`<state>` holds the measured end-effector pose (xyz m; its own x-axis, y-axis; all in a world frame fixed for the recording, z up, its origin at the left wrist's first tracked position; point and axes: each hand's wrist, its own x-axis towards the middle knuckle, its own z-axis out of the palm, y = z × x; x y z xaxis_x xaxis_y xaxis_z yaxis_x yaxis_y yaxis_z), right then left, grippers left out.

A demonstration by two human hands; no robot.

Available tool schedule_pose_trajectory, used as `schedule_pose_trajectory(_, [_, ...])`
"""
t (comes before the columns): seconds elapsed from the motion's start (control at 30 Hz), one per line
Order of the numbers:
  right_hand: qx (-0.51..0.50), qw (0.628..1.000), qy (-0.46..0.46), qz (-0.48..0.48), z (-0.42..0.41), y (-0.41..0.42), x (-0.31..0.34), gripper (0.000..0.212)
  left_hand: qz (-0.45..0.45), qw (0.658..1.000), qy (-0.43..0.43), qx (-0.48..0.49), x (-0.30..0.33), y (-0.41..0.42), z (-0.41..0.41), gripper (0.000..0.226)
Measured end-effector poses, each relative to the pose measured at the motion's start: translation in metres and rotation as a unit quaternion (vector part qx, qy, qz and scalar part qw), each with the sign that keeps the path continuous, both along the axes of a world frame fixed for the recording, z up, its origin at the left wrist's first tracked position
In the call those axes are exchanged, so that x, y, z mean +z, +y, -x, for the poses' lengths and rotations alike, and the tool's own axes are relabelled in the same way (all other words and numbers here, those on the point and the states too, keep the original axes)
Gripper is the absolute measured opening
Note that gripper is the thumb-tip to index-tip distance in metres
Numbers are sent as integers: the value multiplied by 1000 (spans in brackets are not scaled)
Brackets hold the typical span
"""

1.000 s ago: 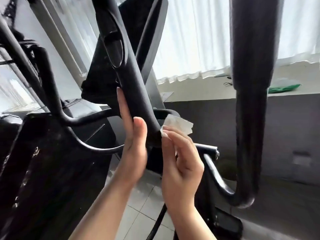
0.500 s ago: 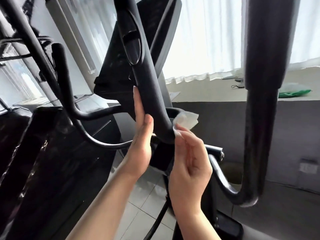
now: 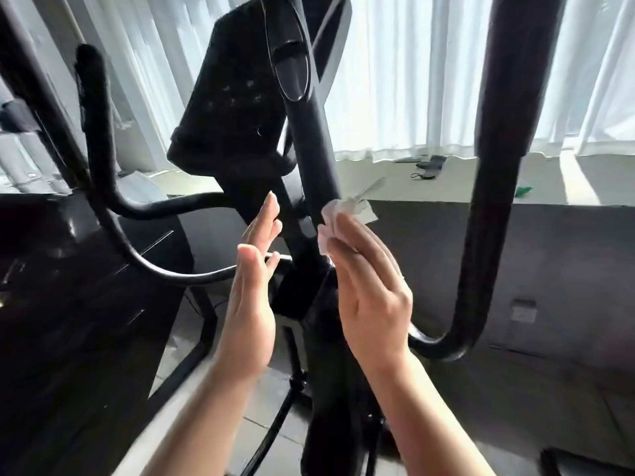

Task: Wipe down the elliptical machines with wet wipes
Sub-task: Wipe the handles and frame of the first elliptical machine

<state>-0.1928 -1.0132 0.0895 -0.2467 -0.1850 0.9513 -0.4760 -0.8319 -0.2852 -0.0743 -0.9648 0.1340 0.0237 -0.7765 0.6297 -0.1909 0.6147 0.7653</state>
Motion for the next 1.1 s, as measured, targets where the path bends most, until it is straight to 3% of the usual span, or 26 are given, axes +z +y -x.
schedule_pose_trajectory(0.13, [1, 989, -42, -144, 3, 3, -30, 10, -50, 998, 27, -23, -33, -1, 6, 71])
schedule_pose_trajectory(0.3, [75, 951, 38, -296, 27, 28, -63, 7, -97, 994, 59, -1, -90, 2, 22, 36])
schedule_pose_trajectory(0.37, [112, 920, 51, -373, 54, 52, -74, 8, -121, 991, 60, 3, -120, 13, 35, 37])
schedule_pose_trajectory(0.43, [156, 865, 32, -477, 92, 82, -80, 20, -137, 990, 39, -3, -145, 20, 48, 40])
schedule_pose_trajectory(0.53, [117, 809, -3, -577, 145, 117, -79, 17, -176, 982, 4, -63, -169, 24, 74, 33])
schedule_pose_trajectory(0.6, [82, 798, -34, -596, 170, 129, -79, 14, -201, 972, -35, -120, -177, 31, 102, 25])
schedule_pose_trajectory(0.67, [52, 801, -72, -592, 189, 131, -79, 13, -218, 959, -58, -170, -180, 39, 135, 30])
schedule_pose_trajectory(0.77, [7, 817, -121, -564, 214, 125, -78, 6, -311, 901, 13, -302, -171, 39, 187, 47])
schedule_pose_trajectory(0.83, [-37, 829, -151, -537, 232, 116, -78, 10, -365, 859, 66, -353, -161, 26, 220, 40])
schedule_pose_trajectory(0.93, [-75, 836, -161, -519, 256, 99, -83, 8, -409, 846, 130, -318, -154, -3, 263, 37])
schedule_pose_trajectory(1.1, [-44, 835, -158, -525, 318, 36, -92, 7, -437, 847, 197, -231, -157, -66, 341, 31])
